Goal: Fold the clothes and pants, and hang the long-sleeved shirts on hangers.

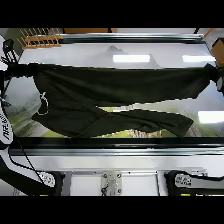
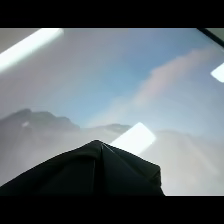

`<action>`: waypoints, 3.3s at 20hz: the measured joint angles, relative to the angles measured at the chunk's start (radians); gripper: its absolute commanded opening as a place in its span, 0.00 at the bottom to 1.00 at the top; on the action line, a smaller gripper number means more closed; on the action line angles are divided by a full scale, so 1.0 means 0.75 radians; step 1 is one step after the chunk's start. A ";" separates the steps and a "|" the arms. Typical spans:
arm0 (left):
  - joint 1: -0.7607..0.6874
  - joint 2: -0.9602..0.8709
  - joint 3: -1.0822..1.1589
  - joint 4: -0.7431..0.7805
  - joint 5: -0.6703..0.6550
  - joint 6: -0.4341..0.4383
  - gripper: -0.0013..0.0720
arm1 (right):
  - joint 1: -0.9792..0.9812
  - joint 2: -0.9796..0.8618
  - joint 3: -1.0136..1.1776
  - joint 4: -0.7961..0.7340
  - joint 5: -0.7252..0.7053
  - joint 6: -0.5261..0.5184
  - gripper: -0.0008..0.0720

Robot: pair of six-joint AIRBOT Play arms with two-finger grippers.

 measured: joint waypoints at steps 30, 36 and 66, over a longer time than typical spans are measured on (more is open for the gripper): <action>0.430 0.419 -0.982 0.038 -0.131 -0.303 0.75 | 0.001 0.781 -0.485 1.096 0.775 -0.874 0.98; 0.326 0.348 -1.029 -0.060 -0.026 -0.242 0.49 | 0.001 0.812 -0.514 1.183 0.795 -0.914 0.98; 0.367 0.828 -1.363 0.227 -0.051 -0.181 0.05 | -0.301 0.506 -0.975 1.128 0.835 -1.314 0.98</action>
